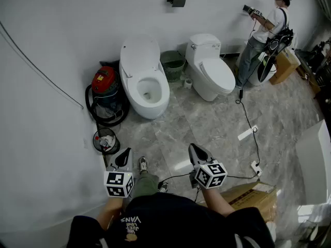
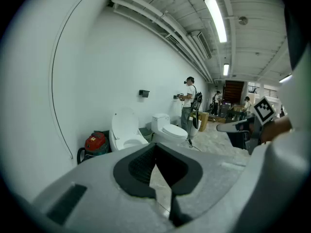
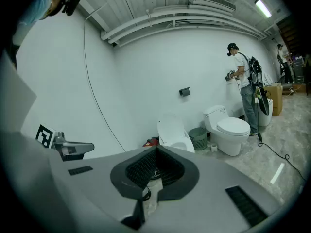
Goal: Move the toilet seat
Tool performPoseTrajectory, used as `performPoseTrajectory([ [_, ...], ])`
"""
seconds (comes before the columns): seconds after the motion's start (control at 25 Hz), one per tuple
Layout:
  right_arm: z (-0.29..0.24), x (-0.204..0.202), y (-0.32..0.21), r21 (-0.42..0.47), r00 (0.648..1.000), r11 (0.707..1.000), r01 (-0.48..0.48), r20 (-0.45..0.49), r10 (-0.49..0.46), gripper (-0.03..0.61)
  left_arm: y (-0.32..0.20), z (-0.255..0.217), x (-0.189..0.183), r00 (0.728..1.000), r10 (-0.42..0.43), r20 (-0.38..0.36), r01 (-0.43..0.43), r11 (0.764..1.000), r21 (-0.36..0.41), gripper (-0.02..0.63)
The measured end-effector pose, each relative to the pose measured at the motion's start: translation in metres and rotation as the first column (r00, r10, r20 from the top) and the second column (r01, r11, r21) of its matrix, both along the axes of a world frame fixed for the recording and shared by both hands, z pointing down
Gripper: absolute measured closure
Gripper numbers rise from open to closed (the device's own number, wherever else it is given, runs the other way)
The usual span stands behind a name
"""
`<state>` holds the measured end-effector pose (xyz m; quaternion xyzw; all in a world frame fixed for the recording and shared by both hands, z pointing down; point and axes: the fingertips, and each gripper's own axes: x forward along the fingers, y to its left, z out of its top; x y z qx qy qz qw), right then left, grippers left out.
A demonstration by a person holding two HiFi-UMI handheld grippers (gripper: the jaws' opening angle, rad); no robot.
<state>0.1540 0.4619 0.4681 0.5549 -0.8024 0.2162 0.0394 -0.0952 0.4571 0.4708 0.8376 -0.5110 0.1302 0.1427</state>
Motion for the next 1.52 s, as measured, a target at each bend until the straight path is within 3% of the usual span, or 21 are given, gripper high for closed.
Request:
performPoseTrajectory([
  [0.2,0.001,0.0,-0.006,0.004,1.0,1.0,0.009,-0.002,-0.009,0.58,-0.009,-0.002,0.005,1.0,0.011,0.013,-0.011,1.0,0.018,0.609],
  [0.4,-0.002,-0.001,-0.013,0.034,0.995,0.999,0.015,0.1,-0.019,0.579,-0.013,-0.008,0.019,0.998,0.058,-0.027,-0.056,0.997,0.059,0.609],
  [0.44,-0.003,0.0,-0.015,0.035,0.994,0.999,0.013,0.109,-0.017,0.58,-0.015,-0.009,0.021,0.997,0.059,-0.042,-0.057,0.996,0.064,0.6],
  [0.52,-0.004,0.001,-0.02,0.037,0.993,0.999,0.011,0.12,-0.016,0.58,-0.02,-0.013,0.023,0.995,0.061,-0.073,-0.055,0.995,0.078,0.518],
  [0.68,-0.004,0.004,-0.035,0.023,0.989,1.0,-0.008,0.148,0.005,0.457,-0.035,-0.018,0.022,0.99,0.079,-0.118,-0.068,0.993,0.095,0.451],
  [0.76,-0.004,0.007,-0.044,0.013,0.987,1.0,-0.017,0.158,0.015,0.435,-0.047,-0.018,0.022,0.987,0.085,-0.136,-0.073,0.993,0.091,0.433],
  [1.08,-0.012,0.014,-0.099,-0.001,0.987,0.999,-0.05,0.151,0.05,0.392,-0.108,-0.021,0.03,0.978,0.117,-0.17,-0.106,0.992,0.075,0.41],
  [1.52,-0.011,-0.015,-0.195,0.0,0.984,0.998,-0.067,0.165,0.066,0.39,-0.196,-0.017,-0.005,0.978,0.113,-0.176,-0.105,0.993,0.057,0.397],
])
